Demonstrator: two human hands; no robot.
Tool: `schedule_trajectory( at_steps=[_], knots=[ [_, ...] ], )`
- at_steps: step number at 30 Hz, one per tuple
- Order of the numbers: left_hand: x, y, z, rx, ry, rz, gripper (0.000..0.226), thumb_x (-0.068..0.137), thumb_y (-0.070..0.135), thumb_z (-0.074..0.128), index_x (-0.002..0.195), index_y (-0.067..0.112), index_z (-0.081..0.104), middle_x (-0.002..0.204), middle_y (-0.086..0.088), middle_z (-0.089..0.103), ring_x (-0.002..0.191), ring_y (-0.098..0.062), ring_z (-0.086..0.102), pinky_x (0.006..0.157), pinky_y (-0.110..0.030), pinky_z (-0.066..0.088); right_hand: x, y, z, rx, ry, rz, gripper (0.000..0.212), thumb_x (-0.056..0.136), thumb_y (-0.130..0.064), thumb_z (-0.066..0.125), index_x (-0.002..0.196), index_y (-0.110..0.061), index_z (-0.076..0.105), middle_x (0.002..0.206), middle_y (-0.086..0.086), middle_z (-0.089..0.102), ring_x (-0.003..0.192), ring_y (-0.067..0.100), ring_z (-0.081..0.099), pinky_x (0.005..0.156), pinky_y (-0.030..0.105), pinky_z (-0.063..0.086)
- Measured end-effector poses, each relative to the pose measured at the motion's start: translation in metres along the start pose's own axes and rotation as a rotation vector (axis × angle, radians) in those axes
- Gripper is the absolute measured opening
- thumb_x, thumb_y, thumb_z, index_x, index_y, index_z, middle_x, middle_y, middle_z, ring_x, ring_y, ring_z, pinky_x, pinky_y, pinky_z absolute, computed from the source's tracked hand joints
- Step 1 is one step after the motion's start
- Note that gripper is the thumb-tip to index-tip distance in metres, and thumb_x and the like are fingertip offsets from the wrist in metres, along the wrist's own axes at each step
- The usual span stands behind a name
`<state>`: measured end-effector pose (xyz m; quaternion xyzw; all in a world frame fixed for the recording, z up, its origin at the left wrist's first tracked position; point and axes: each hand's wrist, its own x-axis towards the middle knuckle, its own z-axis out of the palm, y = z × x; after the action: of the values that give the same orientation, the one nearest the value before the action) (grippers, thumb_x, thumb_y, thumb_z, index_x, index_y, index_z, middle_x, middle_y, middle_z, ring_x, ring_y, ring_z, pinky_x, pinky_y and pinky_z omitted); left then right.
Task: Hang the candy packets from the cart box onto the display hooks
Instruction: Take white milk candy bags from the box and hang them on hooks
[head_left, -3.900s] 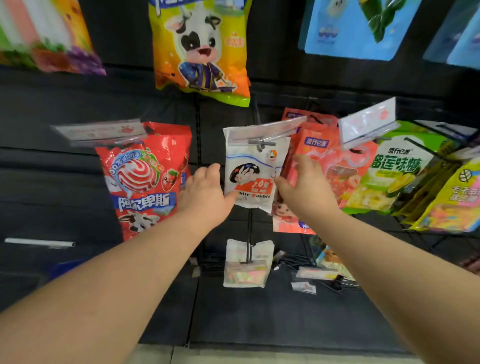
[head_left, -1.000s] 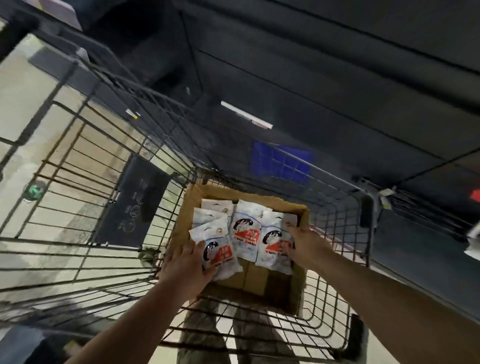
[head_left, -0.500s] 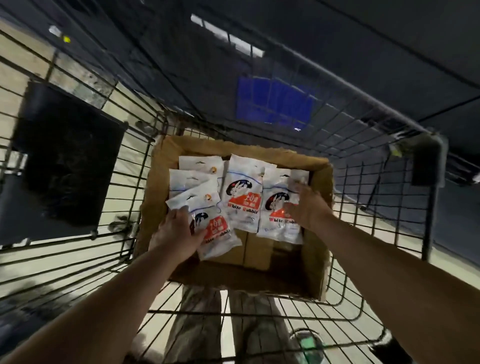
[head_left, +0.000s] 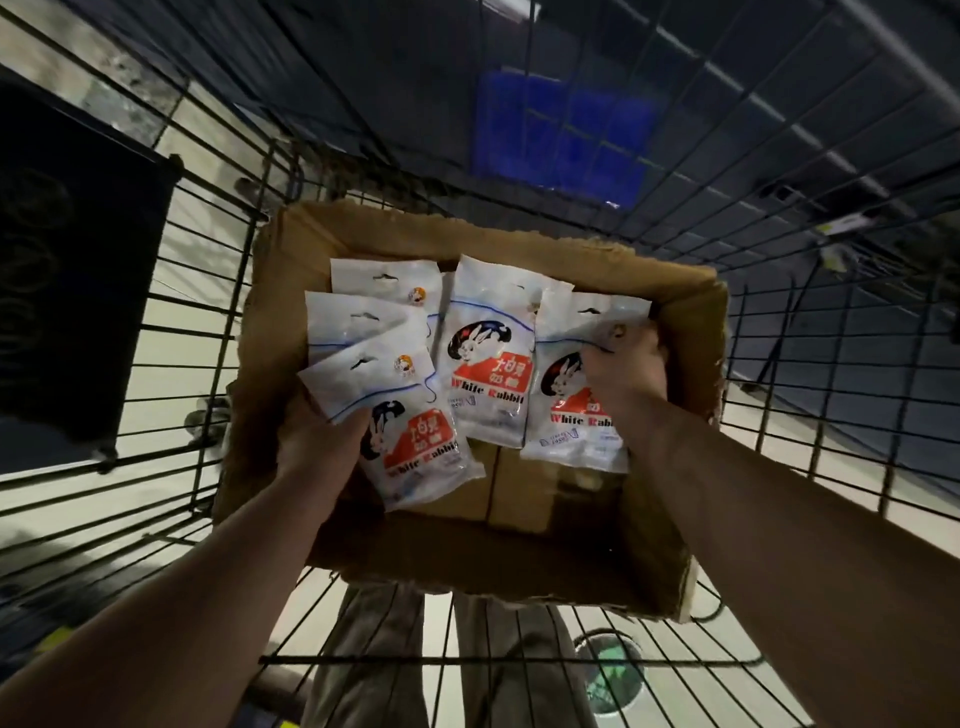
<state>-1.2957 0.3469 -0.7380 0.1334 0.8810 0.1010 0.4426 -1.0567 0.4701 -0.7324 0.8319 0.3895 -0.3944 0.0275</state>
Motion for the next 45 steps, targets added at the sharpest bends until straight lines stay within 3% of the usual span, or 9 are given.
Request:
schedule_trajectory(
  at_steps=[6, 11, 15, 18, 21, 28, 33, 38, 45],
  knots=[
    [0.008, -0.002, 0.005, -0.05, 0.037, -0.047, 0.073, 0.073, 0.056, 0.066, 0.135, 0.023, 0.048, 0.127, -0.014, 0.056, 0.109, -0.035, 0.057, 0.087, -0.049, 0.053, -0.003, -0.003, -0.003, 0.191, 0.056, 0.013, 0.049, 0.094, -0.035, 0.05, 0.137, -0.013, 0.037, 0.128, 0.013, 0.054, 0.111, 0.032, 0.055, 0.078, 0.03, 0.037],
    [-0.001, 0.002, 0.009, -0.168, 0.04, -0.003, 0.052, 0.086, 0.037, 0.062, 0.132, 0.016, 0.051, 0.118, -0.012, 0.06, 0.106, -0.03, 0.059, 0.071, -0.032, 0.047, -0.01, 0.002, -0.002, 0.279, 0.024, -0.066, 0.033, 0.093, -0.036, 0.053, 0.119, -0.015, 0.053, 0.101, 0.002, 0.059, 0.08, 0.016, 0.055, 0.072, 0.028, 0.04],
    [-0.008, 0.007, 0.008, -0.344, -0.053, -0.006, 0.04, 0.089, 0.026, 0.063, 0.128, 0.018, 0.056, 0.106, -0.005, 0.062, 0.092, -0.022, 0.059, 0.06, -0.025, 0.045, -0.016, 0.008, -0.002, 0.34, -0.003, -0.116, 0.023, 0.093, -0.037, 0.054, 0.105, -0.016, 0.055, 0.099, 0.002, 0.061, 0.084, 0.016, 0.059, 0.066, 0.027, 0.046],
    [-0.007, 0.006, 0.005, -0.343, -0.116, 0.002, 0.038, 0.091, 0.027, 0.061, 0.129, 0.02, 0.056, 0.112, -0.005, 0.063, 0.1, -0.025, 0.06, 0.075, -0.035, 0.052, -0.019, 0.011, -0.001, 0.334, -0.021, -0.141, 0.018, 0.094, -0.037, 0.054, 0.092, -0.019, 0.053, 0.096, 0.005, 0.061, 0.088, 0.023, 0.062, 0.073, 0.034, 0.053],
    [-0.01, 0.005, 0.0, -0.364, -0.198, -0.02, 0.028, 0.09, 0.029, 0.062, 0.117, 0.021, 0.061, 0.112, -0.01, 0.068, 0.101, -0.029, 0.065, 0.089, -0.048, 0.053, -0.028, 0.013, -0.003, 0.393, -0.026, -0.136, 0.019, 0.095, -0.035, 0.053, 0.078, -0.027, 0.048, 0.093, 0.007, 0.062, 0.09, 0.028, 0.063, 0.078, 0.043, 0.055],
    [-0.03, 0.023, -0.015, -0.382, -0.288, 0.009, 0.027, 0.093, 0.028, 0.059, 0.119, 0.018, 0.063, 0.103, -0.008, 0.073, 0.093, -0.029, 0.071, 0.088, -0.053, 0.055, -0.065, 0.013, -0.016, 0.542, -0.055, -0.138, 0.014, 0.098, -0.03, 0.049, 0.086, -0.027, 0.055, 0.085, -0.001, 0.064, 0.078, 0.016, 0.063, 0.058, 0.026, 0.049],
    [-0.056, 0.04, -0.048, -0.36, -0.239, 0.063, 0.018, 0.091, 0.026, 0.062, 0.104, 0.014, 0.065, 0.096, -0.012, 0.072, 0.084, -0.029, 0.07, 0.082, -0.043, 0.056, -0.1, 0.006, -0.047, 0.6, -0.038, -0.115, 0.017, 0.097, -0.033, 0.051, 0.082, -0.025, 0.054, 0.088, 0.005, 0.065, 0.08, 0.021, 0.065, 0.068, 0.037, 0.057],
    [-0.09, 0.065, -0.089, -0.385, -0.289, 0.16, 0.015, 0.094, 0.026, 0.059, 0.102, 0.015, 0.065, 0.091, -0.011, 0.074, 0.08, -0.028, 0.071, 0.072, -0.038, 0.056, -0.141, -0.005, -0.088, 0.675, 0.053, -0.149, 0.022, 0.098, -0.029, 0.05, 0.08, -0.017, 0.051, 0.076, 0.001, 0.058, 0.062, 0.012, 0.058, 0.037, 0.016, 0.042],
    [-0.155, 0.113, -0.134, -0.402, -0.341, 0.318, 0.008, 0.094, 0.023, 0.06, 0.094, 0.017, 0.065, 0.083, -0.009, 0.074, 0.075, -0.026, 0.072, 0.065, -0.035, 0.056, -0.206, -0.018, -0.149, 0.774, 0.166, -0.22, 0.029, 0.098, -0.03, 0.049, 0.073, -0.016, 0.043, 0.073, 0.004, 0.051, 0.065, 0.018, 0.054, 0.055, 0.028, 0.044]
  ],
)
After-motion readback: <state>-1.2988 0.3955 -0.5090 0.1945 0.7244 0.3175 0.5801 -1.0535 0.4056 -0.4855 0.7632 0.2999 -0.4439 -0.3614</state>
